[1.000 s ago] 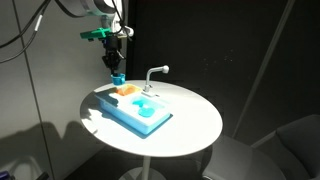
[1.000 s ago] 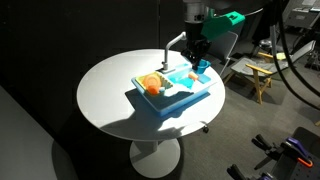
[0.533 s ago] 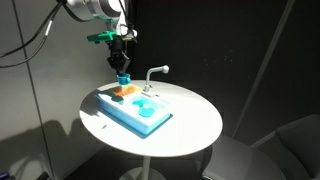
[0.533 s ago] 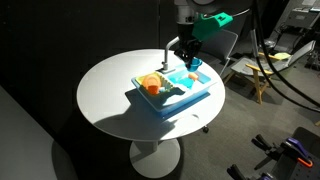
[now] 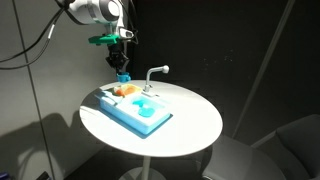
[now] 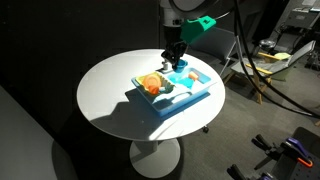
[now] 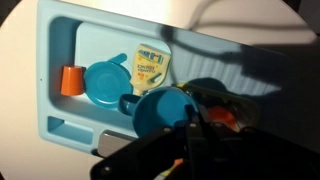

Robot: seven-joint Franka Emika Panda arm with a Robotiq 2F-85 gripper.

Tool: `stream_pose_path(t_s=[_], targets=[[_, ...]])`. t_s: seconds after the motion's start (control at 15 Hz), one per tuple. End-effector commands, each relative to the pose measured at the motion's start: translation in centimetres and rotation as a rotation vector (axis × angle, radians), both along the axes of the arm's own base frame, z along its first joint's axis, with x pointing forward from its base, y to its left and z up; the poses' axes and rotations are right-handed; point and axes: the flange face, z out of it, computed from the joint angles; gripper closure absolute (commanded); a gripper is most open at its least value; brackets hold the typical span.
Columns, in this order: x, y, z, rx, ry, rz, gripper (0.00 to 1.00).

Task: Pick up the blue mug from the sink and put it in the dish rack

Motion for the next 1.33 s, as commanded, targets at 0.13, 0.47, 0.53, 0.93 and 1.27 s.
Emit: stream_pose_path(t_s=[0.13,0.47,0.53,0.93,1.27], targets=[[2.6,1.4,0.1,0.052,-0.076,0.098,0.99],[4.0,2.2,-1.4,0.098,-0.099,0.148,0.99],[4.2,2.4,-1.8,0.106,-0.098,0.158,0.99],[4.0,3.7,-3.4,0.120,-0.090,0.198,0.99],[3.6,4.4,-4.2,0.110,-0.079,0.209,0.99]])
